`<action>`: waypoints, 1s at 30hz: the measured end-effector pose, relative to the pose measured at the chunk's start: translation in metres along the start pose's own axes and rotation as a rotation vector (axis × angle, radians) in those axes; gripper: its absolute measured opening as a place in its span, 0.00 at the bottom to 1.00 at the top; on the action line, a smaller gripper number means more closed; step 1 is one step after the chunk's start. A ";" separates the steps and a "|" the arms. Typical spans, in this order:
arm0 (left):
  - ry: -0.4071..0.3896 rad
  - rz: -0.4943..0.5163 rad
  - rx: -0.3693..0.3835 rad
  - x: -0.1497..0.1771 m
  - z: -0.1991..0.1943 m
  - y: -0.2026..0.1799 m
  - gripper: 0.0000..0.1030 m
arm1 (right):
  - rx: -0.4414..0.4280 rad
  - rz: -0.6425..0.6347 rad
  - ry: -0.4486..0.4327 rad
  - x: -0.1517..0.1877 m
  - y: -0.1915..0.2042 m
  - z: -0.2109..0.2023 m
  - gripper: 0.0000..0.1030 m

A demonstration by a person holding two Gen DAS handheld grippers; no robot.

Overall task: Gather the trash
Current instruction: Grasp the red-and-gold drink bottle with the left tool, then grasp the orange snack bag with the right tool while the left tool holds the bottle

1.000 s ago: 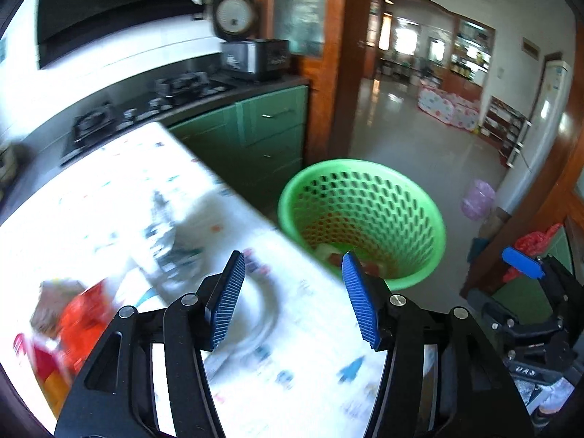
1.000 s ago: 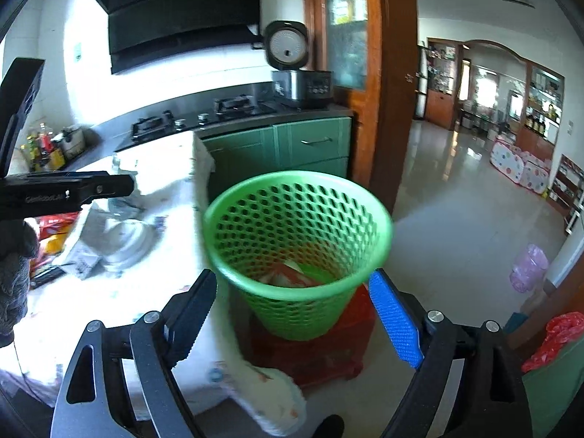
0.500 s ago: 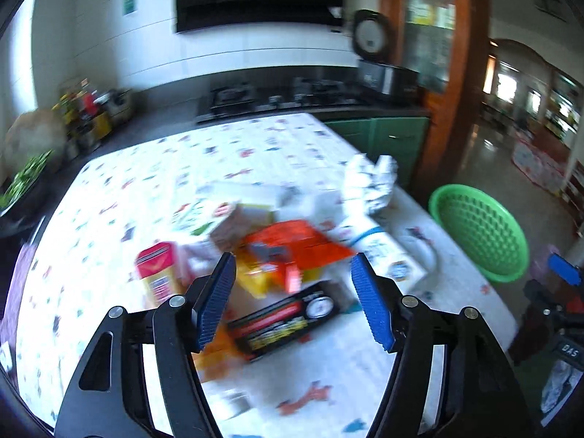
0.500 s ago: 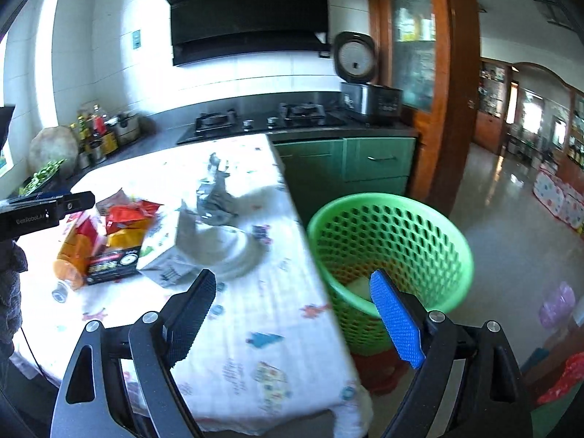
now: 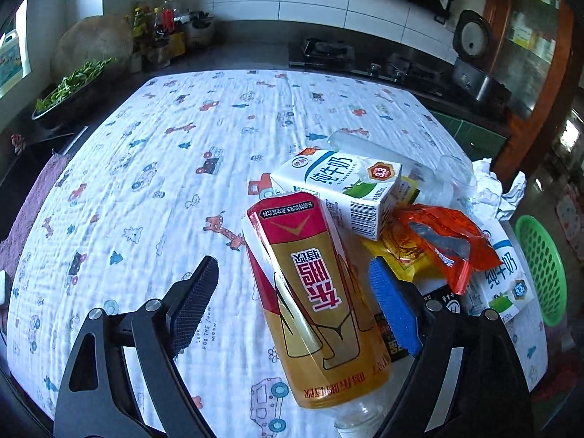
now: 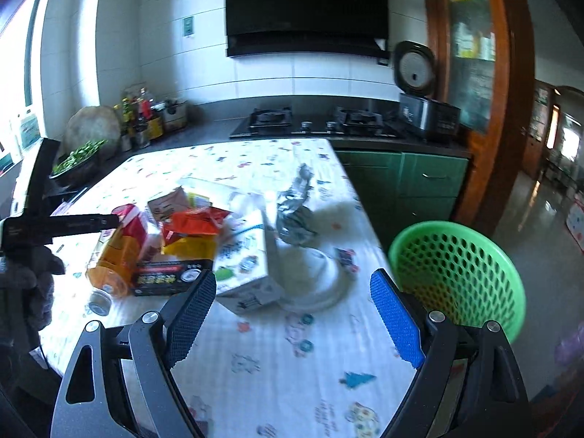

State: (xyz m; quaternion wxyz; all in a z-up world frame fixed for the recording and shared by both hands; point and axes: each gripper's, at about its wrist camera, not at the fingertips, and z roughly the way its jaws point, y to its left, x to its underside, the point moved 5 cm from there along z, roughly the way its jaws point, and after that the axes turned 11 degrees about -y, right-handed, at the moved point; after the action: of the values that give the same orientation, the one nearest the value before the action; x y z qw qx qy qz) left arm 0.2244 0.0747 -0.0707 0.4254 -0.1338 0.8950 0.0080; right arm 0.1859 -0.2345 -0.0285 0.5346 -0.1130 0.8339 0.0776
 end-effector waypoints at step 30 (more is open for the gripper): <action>0.063 -0.015 0.132 0.002 0.019 0.028 0.73 | -0.260 -0.099 0.276 -0.025 0.103 0.135 0.88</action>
State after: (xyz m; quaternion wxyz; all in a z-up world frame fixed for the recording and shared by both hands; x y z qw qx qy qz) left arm 0.2306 0.1038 -0.0871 0.4051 -0.1123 0.9055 -0.0581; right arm 0.2864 -0.0992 -0.0610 0.3991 -0.2316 0.8757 0.1423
